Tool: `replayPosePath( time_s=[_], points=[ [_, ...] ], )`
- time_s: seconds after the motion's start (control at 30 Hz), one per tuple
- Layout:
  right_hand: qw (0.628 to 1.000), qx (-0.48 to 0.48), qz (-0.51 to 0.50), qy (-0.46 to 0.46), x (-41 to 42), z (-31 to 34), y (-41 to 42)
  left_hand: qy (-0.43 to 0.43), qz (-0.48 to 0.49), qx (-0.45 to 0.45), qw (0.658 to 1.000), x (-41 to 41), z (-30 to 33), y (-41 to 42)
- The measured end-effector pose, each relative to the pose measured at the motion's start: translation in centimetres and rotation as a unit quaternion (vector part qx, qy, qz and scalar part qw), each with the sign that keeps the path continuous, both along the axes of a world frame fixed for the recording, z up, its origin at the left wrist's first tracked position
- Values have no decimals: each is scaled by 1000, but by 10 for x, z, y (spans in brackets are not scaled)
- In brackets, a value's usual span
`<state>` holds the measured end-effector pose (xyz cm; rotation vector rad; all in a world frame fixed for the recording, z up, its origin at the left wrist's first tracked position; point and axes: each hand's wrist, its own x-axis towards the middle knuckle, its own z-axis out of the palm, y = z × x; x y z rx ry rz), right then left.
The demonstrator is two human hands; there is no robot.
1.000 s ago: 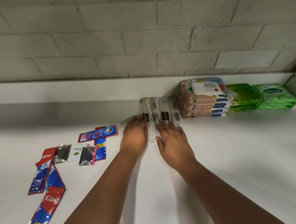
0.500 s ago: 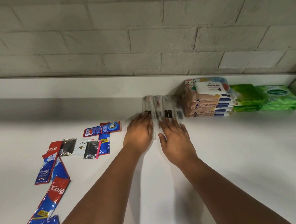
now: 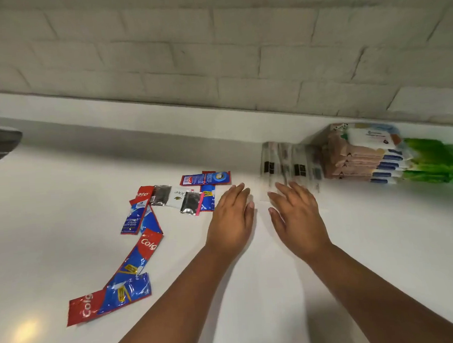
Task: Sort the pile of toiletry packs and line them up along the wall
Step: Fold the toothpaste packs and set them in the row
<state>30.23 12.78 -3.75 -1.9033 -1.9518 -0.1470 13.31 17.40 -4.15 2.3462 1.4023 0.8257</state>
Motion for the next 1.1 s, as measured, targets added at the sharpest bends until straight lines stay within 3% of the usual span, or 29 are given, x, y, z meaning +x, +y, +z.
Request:
replayPosePath(
  time_s=[0.13,0.3,0.5,0.63,0.77,0.93,1.1],
  points=[
    [998,-13,53,27,-44,-2,1,-1,65,-5,998,-52,9,-18],
    [988,-36,121,86,-106,6,-1,64,114,-46,990,-129,24,-34],
    [961,-101,237,97,-179,11,-22,109,98,-127,981,-216,42,-67],
    [952,-110,266,101,-211,12,-30,127,80,-125,981,-257,40,-86],
    [955,-129,257,75,-232,10,-34,146,176,-90,969,-279,35,-108],
    [959,-128,233,96,-243,2,-48,63,270,-70,958,-293,11,-131],
    [958,-136,214,135,-235,4,-67,-187,256,-168,933,-281,12,-135]
  ],
)
